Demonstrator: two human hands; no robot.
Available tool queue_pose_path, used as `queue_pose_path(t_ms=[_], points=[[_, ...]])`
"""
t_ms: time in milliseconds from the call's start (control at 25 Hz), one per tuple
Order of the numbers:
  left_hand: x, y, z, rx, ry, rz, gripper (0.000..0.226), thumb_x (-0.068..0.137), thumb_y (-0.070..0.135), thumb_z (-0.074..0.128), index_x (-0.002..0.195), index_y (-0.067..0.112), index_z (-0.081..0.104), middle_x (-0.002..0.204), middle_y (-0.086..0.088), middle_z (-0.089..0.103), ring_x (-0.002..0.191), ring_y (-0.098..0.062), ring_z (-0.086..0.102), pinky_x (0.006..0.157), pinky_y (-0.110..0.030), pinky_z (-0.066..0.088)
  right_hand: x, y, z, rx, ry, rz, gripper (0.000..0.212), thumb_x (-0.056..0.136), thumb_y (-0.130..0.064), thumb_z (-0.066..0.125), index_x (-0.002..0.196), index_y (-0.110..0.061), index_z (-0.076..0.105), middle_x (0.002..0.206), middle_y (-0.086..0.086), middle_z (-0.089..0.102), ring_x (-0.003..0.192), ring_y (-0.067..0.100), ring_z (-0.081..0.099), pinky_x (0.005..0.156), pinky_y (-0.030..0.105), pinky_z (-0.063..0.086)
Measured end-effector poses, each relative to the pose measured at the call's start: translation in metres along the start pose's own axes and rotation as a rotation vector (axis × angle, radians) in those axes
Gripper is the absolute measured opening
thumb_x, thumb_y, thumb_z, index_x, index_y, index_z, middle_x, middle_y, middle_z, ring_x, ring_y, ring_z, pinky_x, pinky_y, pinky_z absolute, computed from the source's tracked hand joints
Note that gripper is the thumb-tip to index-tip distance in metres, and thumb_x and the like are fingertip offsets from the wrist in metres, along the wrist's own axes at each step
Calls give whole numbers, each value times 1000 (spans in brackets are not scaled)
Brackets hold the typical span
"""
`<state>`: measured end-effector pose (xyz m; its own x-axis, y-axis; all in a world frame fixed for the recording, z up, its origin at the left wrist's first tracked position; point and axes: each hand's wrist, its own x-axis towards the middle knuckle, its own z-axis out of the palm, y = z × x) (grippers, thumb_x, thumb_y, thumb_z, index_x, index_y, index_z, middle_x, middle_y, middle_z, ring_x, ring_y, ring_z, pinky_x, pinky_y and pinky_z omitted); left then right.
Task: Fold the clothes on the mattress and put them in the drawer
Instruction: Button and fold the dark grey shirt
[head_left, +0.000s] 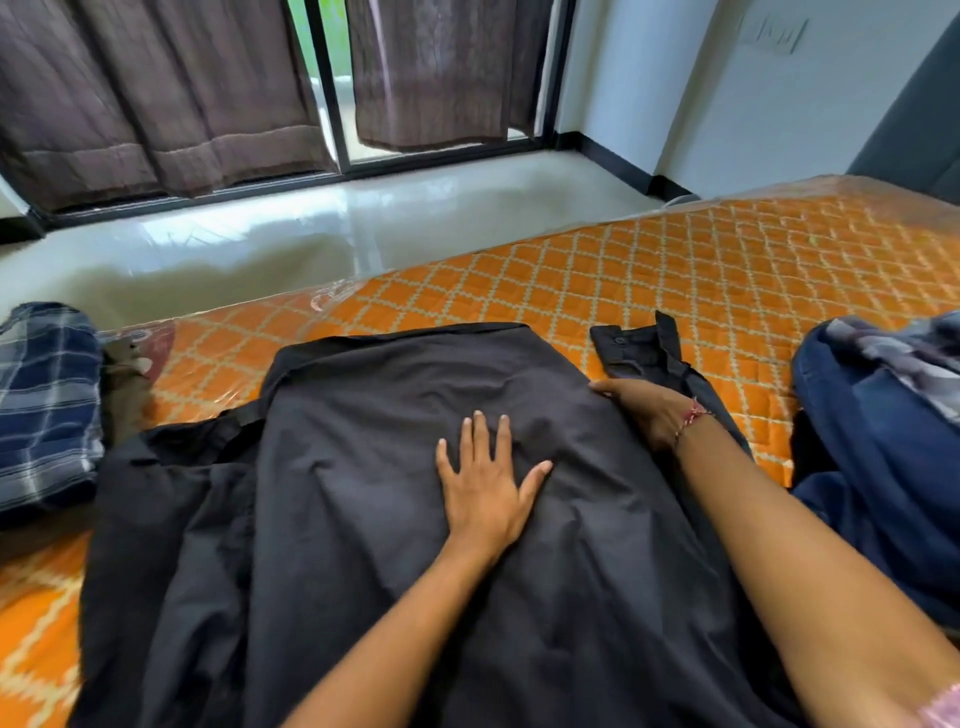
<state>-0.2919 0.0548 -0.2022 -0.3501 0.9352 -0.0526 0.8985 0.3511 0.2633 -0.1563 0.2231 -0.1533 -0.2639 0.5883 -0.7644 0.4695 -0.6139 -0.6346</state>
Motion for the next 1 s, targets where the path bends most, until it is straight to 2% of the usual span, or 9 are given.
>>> queue_pose_path(t_ms=[120,240,440,520,600,680,800,880,1000], points=[[-1,-5,11,-5,66,-12,91,89,69,-3,134,16,54,139,-15,51,131,-26,47,107,-49,16,6,2,0,162,-29,-88,35,98,-22,48,69,-12,62,68,4,60,52,15,58,49,24,47],[-2,-4,8,-2,60,4,84,92,67,3,128,16,60,134,-14,56,126,-25,53,104,-48,18,9,-3,5,-22,-71,-198,36,98,-11,49,71,-10,74,78,6,64,60,17,57,58,29,49],[-1,-6,18,32,147,28,84,91,68,6,133,14,55,136,-13,55,126,-25,52,103,-50,22,11,-61,-12,-520,834,-593,22,92,-3,50,83,1,70,86,20,68,81,35,63,72,43,53],[1,-6,22,55,183,22,85,90,70,7,134,14,54,137,-13,54,127,-26,52,103,-50,23,13,-72,-30,-522,667,-552,14,89,-4,57,82,-3,68,92,18,69,81,32,63,67,35,53],[1,-6,29,70,244,55,80,90,69,15,137,15,51,137,-14,53,127,-26,51,104,-51,23,6,-59,-35,-657,205,-312,8,86,-10,66,92,-5,69,86,11,67,68,19,58,53,24,49],[2,-4,27,56,283,69,76,87,67,25,137,16,50,135,-15,55,126,-26,53,104,-52,28,1,-41,-28,-753,28,-315,34,87,-23,67,118,-7,63,101,6,66,84,16,60,64,22,50],[18,12,-12,-399,293,-115,74,84,68,24,122,16,61,121,-11,63,115,-27,57,96,-42,39,-6,-27,9,-943,183,-449,85,83,-55,61,149,-15,26,153,13,29,140,29,28,111,46,26],[49,18,-37,-830,179,-400,63,86,67,40,109,14,65,112,-11,65,109,-30,58,87,-37,42,-12,-16,46,-1290,315,-446,112,72,-77,53,153,-20,0,159,11,-11,146,32,-13,110,64,-5],[71,4,-47,-1117,121,-713,23,89,28,62,100,8,66,109,-17,67,102,-32,61,83,-39,49,-12,0,64,-1257,457,-500,108,74,-69,59,152,-14,9,160,12,3,147,33,-2,109,67,-1]])
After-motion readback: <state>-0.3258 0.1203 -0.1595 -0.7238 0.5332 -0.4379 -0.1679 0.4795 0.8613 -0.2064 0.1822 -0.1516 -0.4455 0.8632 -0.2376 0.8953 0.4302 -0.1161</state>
